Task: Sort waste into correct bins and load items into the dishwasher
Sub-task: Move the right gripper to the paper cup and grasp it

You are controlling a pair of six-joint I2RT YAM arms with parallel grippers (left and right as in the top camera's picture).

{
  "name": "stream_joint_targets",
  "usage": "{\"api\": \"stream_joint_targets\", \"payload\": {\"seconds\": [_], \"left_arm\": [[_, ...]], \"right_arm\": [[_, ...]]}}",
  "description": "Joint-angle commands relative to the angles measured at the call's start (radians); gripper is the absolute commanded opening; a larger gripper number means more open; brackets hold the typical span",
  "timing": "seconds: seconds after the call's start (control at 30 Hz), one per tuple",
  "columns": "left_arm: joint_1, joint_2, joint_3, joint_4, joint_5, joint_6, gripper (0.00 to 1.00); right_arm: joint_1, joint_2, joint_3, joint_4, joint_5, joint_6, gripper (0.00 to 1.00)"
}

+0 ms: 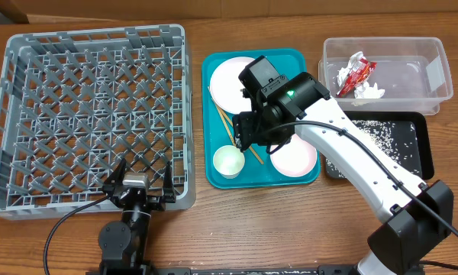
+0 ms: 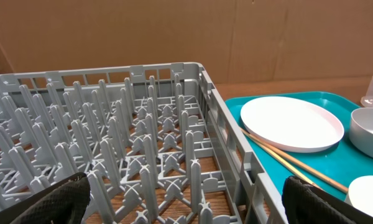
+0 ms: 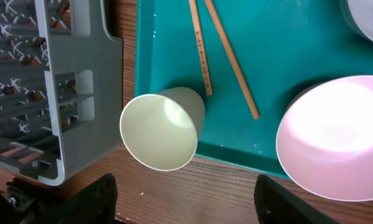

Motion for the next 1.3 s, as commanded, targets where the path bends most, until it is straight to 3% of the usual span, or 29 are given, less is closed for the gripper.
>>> {"api": "stream_joint_targets", "payload": {"seconds": [0.0, 0.33, 0.77, 1.27], "left_arm": [[0.006, -0.003, -0.004, 0.0, 0.0, 0.008, 1.0], [0.006, -0.003, -0.004, 0.0, 0.0, 0.008, 1.0], [0.006, -0.003, -0.004, -0.002, -0.03, 0.008, 1.0], [0.006, -0.003, -0.004, -0.002, -0.03, 0.008, 1.0]], "right_arm": [[0.001, -0.016, -0.006, 0.003, 0.002, 0.01, 0.72], [0.001, -0.016, -0.019, 0.014, 0.002, 0.063, 0.72], [0.032, -0.015, -0.184, 0.163, -0.047, 0.114, 0.67], [0.057, -0.002, -0.329, 0.304, -0.009, 0.139, 0.44]]}}
